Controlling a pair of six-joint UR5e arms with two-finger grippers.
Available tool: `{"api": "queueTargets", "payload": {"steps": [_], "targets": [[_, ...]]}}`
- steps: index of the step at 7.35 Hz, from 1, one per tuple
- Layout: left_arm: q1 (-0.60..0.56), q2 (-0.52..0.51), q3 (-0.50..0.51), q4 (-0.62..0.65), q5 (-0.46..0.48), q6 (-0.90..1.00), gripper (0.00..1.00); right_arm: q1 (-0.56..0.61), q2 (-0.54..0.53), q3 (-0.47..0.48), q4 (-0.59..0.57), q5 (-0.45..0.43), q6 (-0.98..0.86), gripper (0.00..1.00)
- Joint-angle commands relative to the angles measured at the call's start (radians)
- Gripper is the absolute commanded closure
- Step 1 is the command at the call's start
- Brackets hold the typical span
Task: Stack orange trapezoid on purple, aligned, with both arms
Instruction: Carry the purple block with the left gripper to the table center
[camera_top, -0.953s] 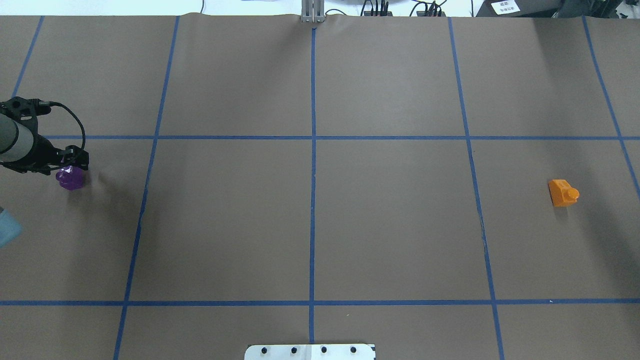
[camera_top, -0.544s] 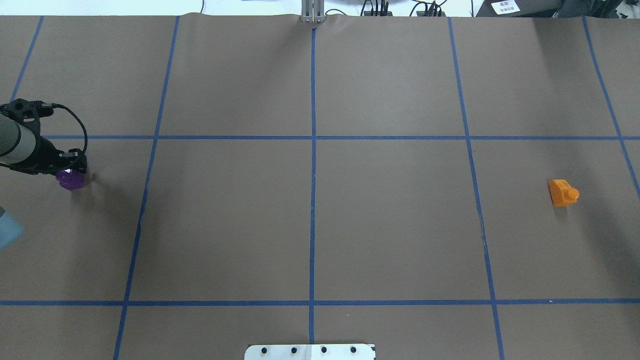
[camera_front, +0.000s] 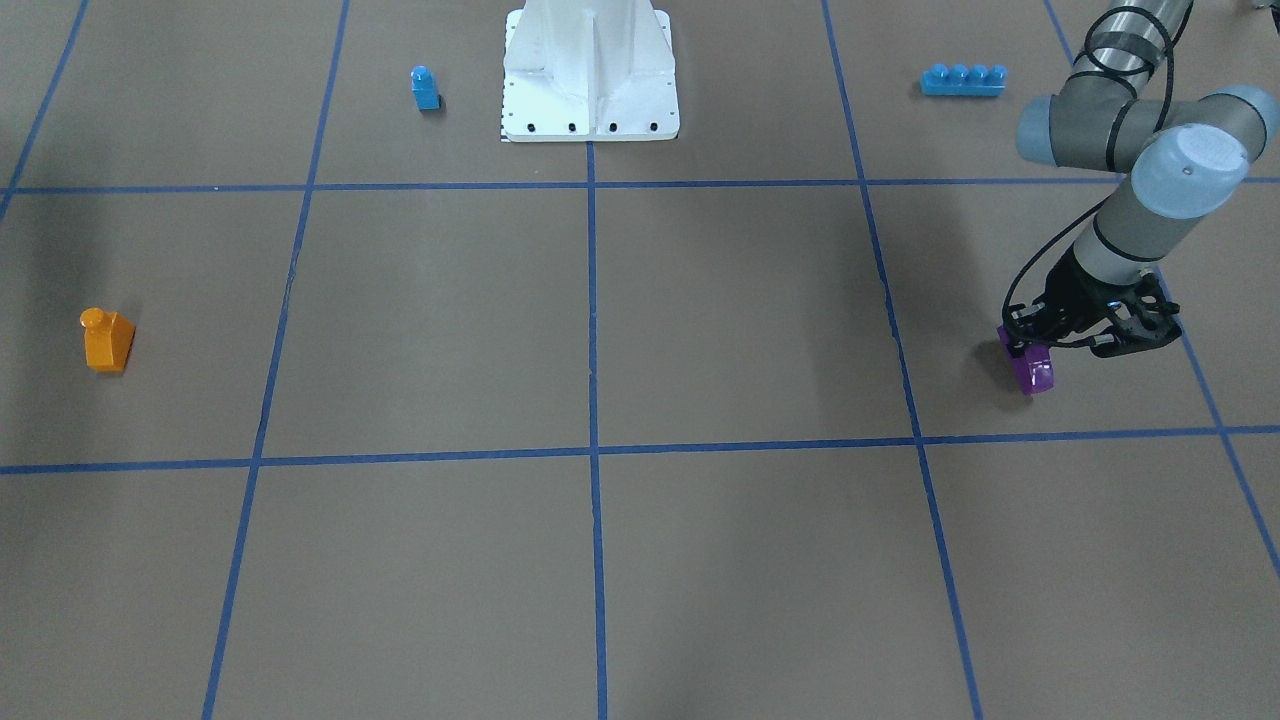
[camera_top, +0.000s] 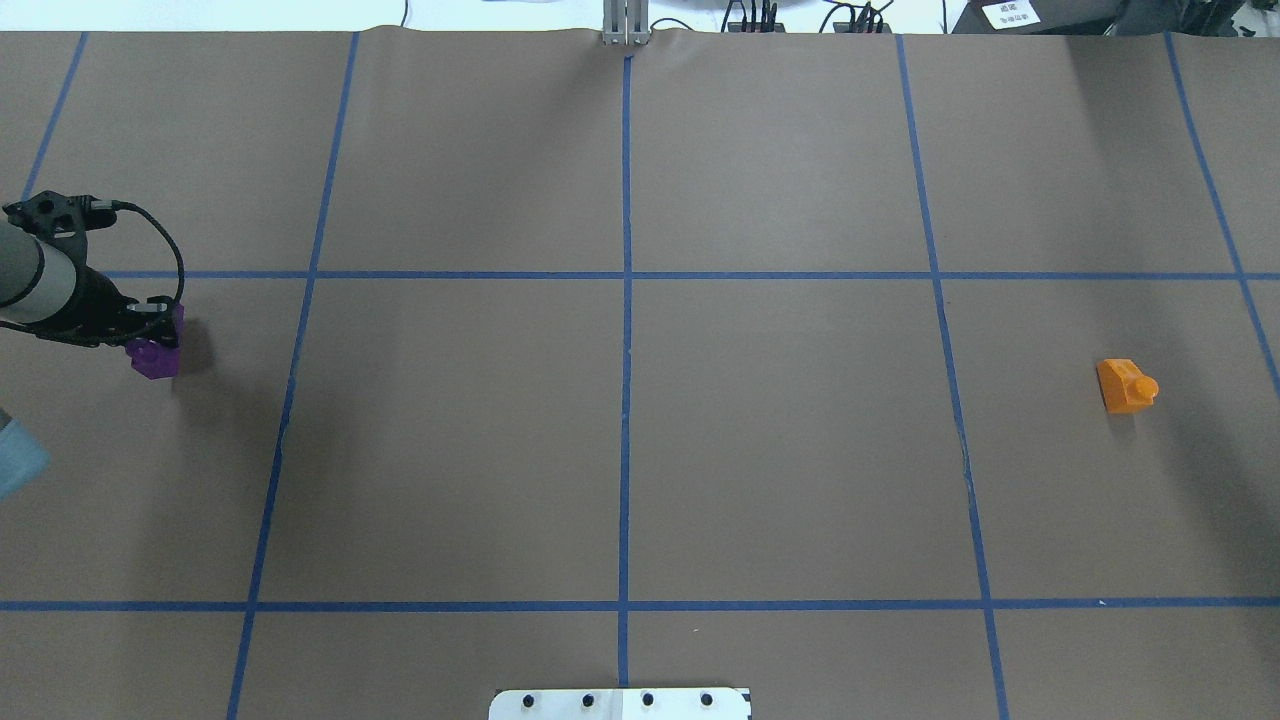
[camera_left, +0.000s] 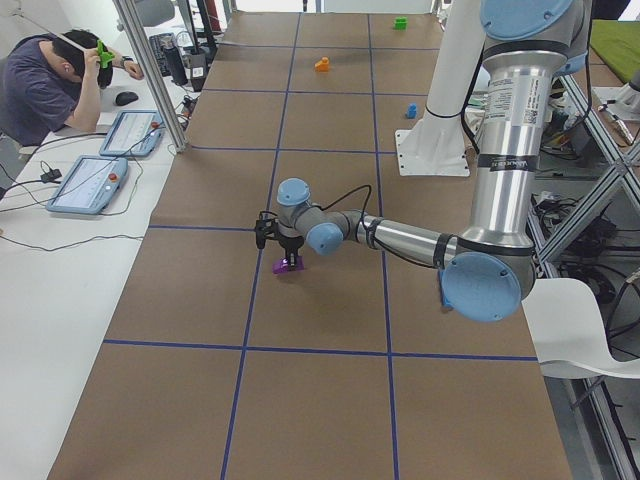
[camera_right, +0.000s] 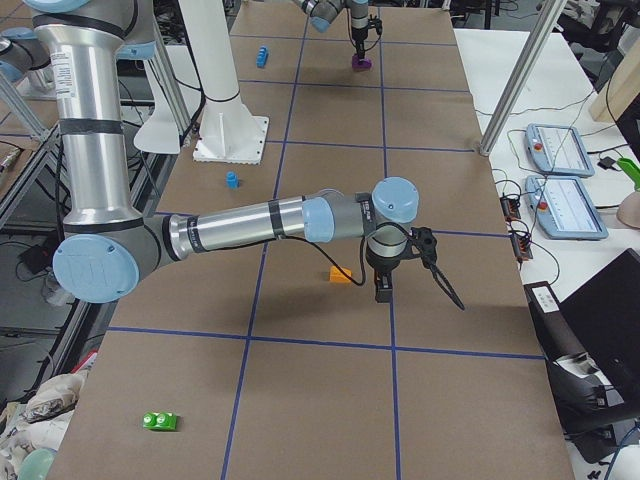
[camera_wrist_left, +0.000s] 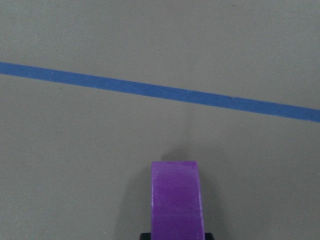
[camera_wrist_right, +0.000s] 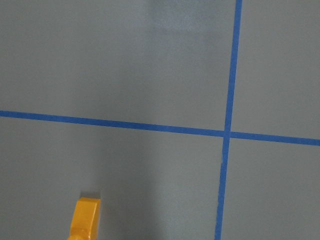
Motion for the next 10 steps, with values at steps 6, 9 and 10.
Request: {"api": "queueTargets", "payload": {"steps": [6, 9, 10], "targets": [[0.199, -0.618, -0.045, 0.493, 0.074, -0.006, 1.00, -0.002, 0.005, 0.011, 0.000, 0.000, 0.064, 0.00], [0.349, -0.801, 0.126, 0.529, 0.227, -0.009, 1.00, -0.002, 0.005, 0.012, 0.002, -0.002, 0.060, 0.00], [0.374, -0.832, 0.204, 0.488, 0.234, -0.054, 1.00, -0.002, 0.006, 0.011, 0.015, 0.000, 0.058, 0.00]]}}
